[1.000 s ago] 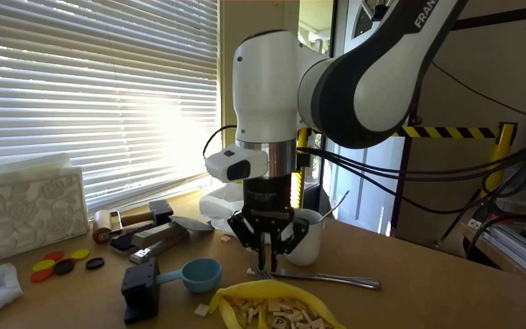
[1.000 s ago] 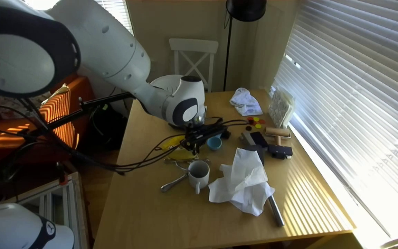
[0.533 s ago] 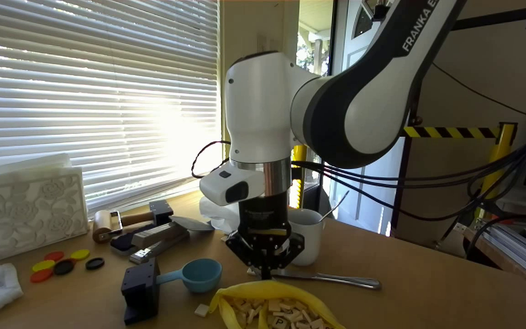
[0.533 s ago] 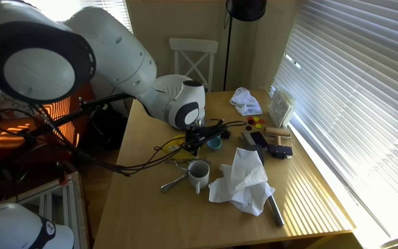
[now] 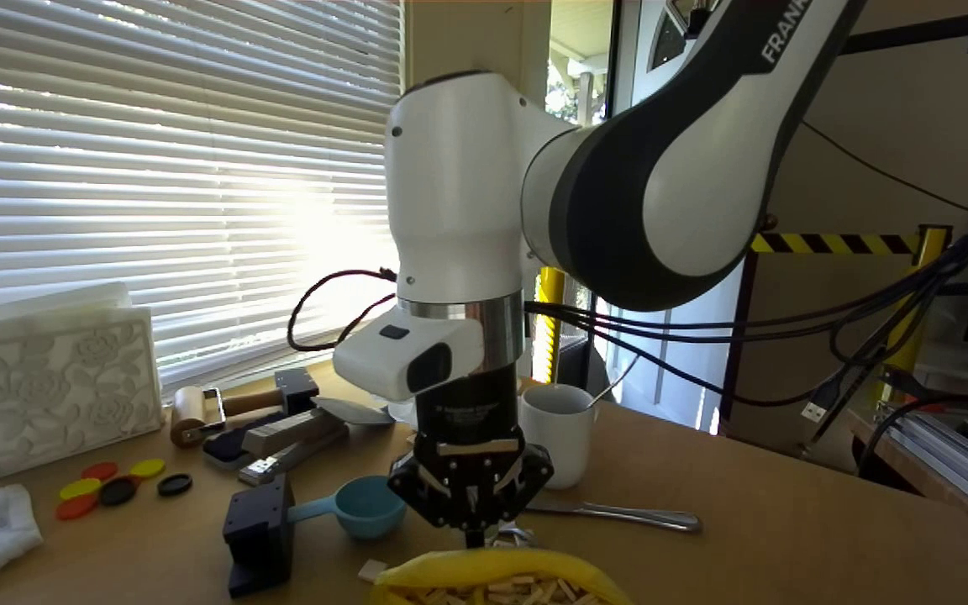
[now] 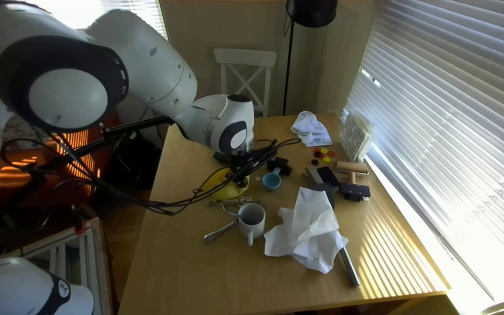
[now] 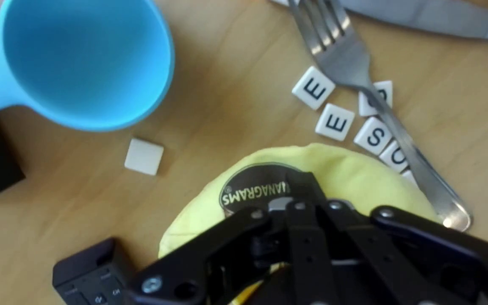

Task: Move the yellow object to the left

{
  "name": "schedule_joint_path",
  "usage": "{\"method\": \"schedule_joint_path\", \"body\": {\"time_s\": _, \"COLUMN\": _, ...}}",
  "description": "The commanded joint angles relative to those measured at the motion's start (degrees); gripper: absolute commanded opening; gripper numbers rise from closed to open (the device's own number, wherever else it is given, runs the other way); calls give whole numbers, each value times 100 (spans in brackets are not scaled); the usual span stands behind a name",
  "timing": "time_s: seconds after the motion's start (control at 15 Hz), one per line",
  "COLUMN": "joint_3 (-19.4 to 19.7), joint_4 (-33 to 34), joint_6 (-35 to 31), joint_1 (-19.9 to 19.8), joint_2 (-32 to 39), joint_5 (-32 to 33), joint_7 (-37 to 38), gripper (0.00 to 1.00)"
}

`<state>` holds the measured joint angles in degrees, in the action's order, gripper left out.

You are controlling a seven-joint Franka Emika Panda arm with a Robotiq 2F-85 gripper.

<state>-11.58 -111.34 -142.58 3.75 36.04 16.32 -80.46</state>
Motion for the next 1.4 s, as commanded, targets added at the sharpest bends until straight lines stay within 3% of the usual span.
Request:
{"method": "schedule_joint_path", "body": {"time_s": 0.0, "joint_3": -307, "joint_4": 283, "joint_6": 174, "joint_1": -123, "joint_2": 168, "joint_5": -234, "joint_7": -643, "gripper": 0}}
{"method": "schedule_joint_path", "body": {"time_s": 0.27, "joint_3": -401, "joint_4": 406, "joint_6": 239, "joint_1": -37, "joint_2": 211, "joint_5": -324, "joint_7": -948, "gripper": 0}}
{"method": "schedule_joint_path", "body": {"time_s": 0.73, "joint_3": 305, "joint_4": 65, "joint_6": 190, "joint_1": 3, "joint_2": -348, "joint_5": -152, "joint_7": 209, "gripper": 0}}
{"method": "schedule_joint_path", "body": {"time_s": 1.33, "joint_3": -61, "joint_4": 213, "joint_6": 1126, "joint_1": -286, "joint_2": 1, "joint_5": -515, "joint_7": -694, "gripper": 0}}
